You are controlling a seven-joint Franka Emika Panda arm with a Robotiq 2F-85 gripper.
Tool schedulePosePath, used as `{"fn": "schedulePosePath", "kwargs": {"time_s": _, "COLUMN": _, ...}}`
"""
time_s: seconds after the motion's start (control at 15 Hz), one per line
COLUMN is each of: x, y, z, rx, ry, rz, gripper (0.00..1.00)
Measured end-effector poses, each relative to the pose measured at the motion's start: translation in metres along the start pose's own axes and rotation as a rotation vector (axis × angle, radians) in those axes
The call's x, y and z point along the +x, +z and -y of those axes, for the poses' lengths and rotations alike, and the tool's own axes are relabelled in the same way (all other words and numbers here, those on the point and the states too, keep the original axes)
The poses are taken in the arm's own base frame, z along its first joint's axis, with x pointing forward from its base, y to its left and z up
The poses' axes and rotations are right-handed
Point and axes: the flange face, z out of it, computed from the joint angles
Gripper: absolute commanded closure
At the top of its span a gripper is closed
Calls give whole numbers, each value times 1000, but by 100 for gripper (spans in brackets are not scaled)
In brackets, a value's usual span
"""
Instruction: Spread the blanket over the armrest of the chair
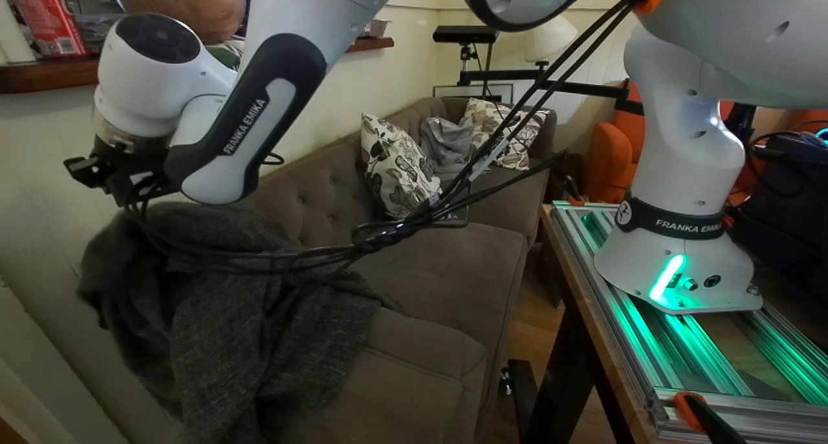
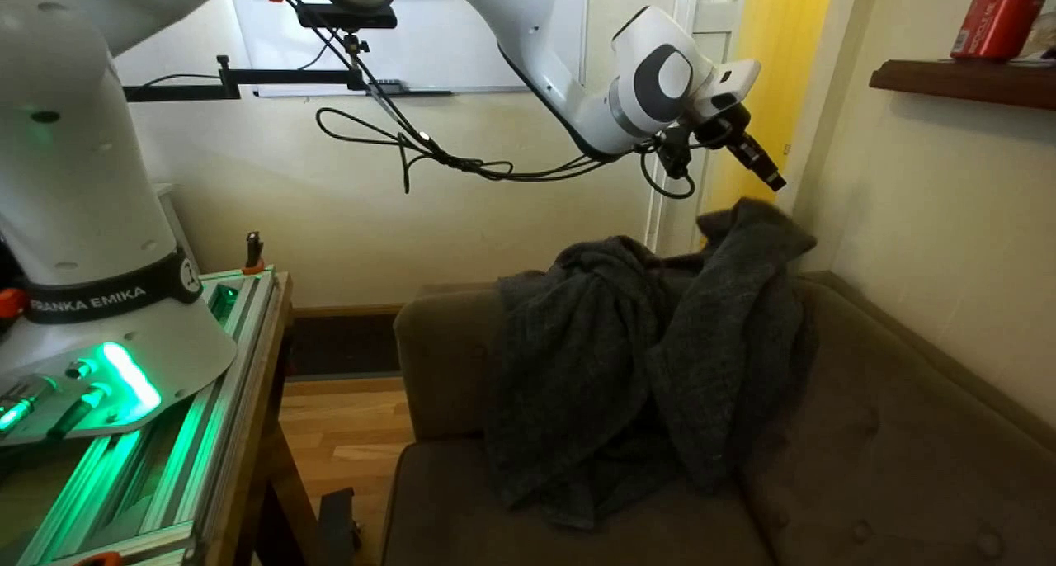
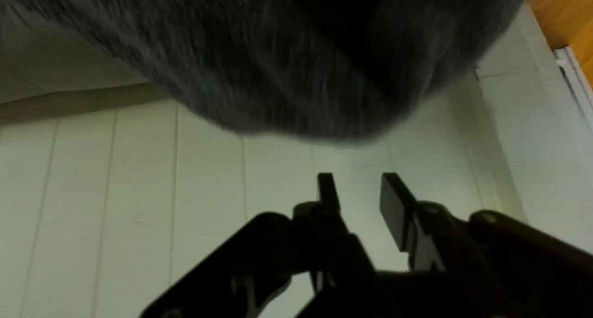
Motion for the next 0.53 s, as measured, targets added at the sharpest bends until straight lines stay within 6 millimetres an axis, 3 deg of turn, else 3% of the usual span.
{"fn": "schedulePosePath", "kwargs": {"time_s": 0.33, "x": -2, "y": -3, "z": -6, "rx": -55, "ry": -32, "rz": 51, "gripper": 2}}
{"fn": "schedulePosePath", "kwargs": {"time_s": 0.53, "x": -1, "y": -22, "z": -28, "rx": -132, "ry": -51, "rz": 166, "gripper": 0}}
